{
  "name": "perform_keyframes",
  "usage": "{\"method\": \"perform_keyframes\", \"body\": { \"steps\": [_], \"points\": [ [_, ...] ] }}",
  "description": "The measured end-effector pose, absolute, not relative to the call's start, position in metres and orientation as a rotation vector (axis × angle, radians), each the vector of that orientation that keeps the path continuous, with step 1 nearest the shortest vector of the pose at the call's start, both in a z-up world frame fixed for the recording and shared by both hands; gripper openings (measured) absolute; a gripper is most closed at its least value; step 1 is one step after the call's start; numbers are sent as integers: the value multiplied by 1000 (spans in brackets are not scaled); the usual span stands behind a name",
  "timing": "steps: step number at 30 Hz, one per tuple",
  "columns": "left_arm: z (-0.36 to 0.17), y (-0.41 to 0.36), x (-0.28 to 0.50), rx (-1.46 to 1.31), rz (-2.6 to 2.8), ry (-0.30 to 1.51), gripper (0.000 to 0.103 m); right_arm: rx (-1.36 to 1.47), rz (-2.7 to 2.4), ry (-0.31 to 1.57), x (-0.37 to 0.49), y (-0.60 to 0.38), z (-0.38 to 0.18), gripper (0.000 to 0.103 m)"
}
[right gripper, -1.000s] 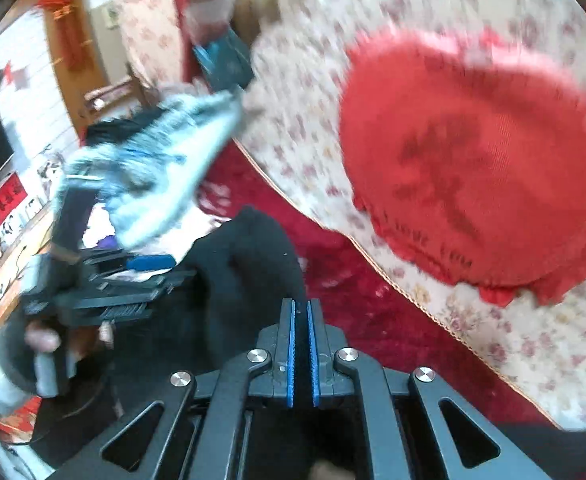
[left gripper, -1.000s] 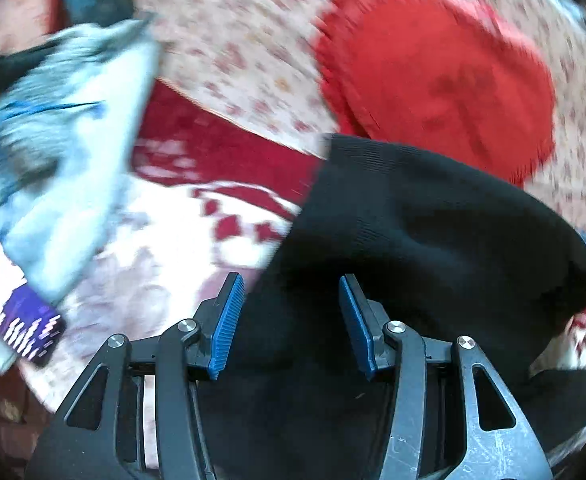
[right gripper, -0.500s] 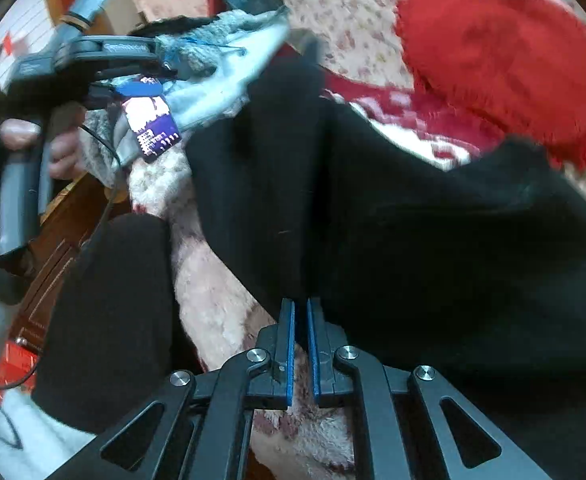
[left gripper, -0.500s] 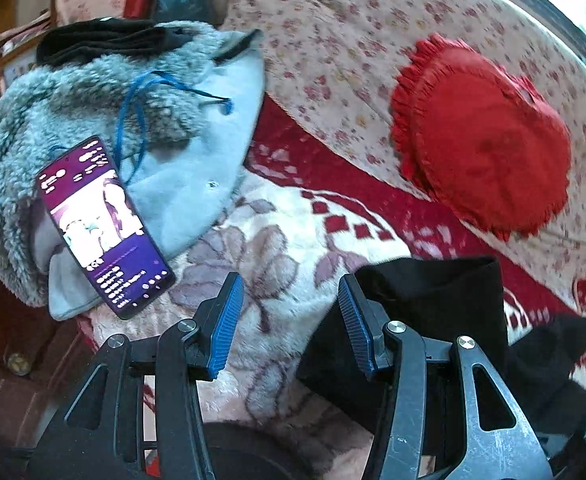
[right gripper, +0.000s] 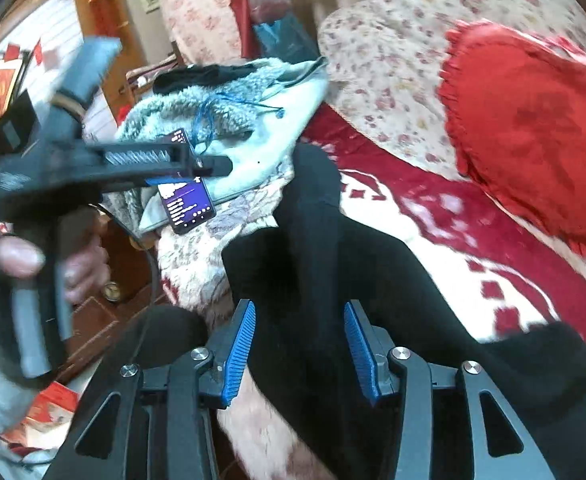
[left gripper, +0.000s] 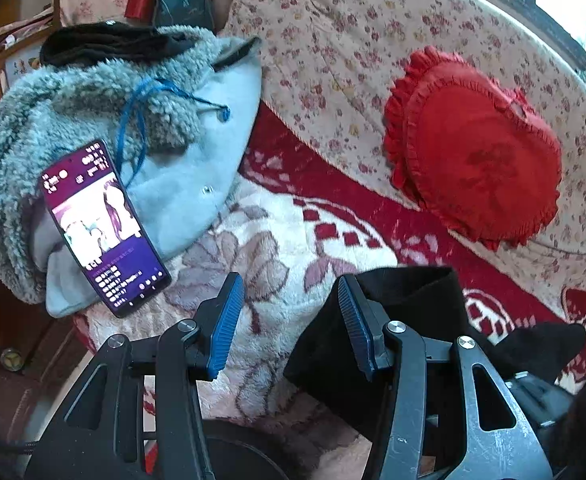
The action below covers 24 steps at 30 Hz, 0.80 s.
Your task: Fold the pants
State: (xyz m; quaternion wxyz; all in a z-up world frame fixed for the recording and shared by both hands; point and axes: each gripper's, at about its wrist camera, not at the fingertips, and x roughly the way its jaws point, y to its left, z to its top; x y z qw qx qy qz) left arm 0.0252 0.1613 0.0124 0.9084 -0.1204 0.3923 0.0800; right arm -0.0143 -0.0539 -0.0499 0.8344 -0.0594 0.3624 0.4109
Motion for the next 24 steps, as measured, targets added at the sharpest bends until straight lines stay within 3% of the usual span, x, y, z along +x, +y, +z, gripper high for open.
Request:
{"method": "perform_keyframes", "body": {
  "steps": [5, 9, 15, 24],
  "points": [
    [21, 153, 25, -226, 151, 785, 49, -105, 962, 879, -18, -9, -81, 45],
    [8, 136, 29, -177, 121, 828, 49, -37, 944, 895, -22, -37, -72, 44],
    [-14, 103, 29, -110, 68, 883, 49, 134, 675, 847, -31, -165, -51, 44],
    [-38, 93, 35, -112, 95, 955, 49, 493, 136, 823, -27, -373, -75, 45]
  ]
}}
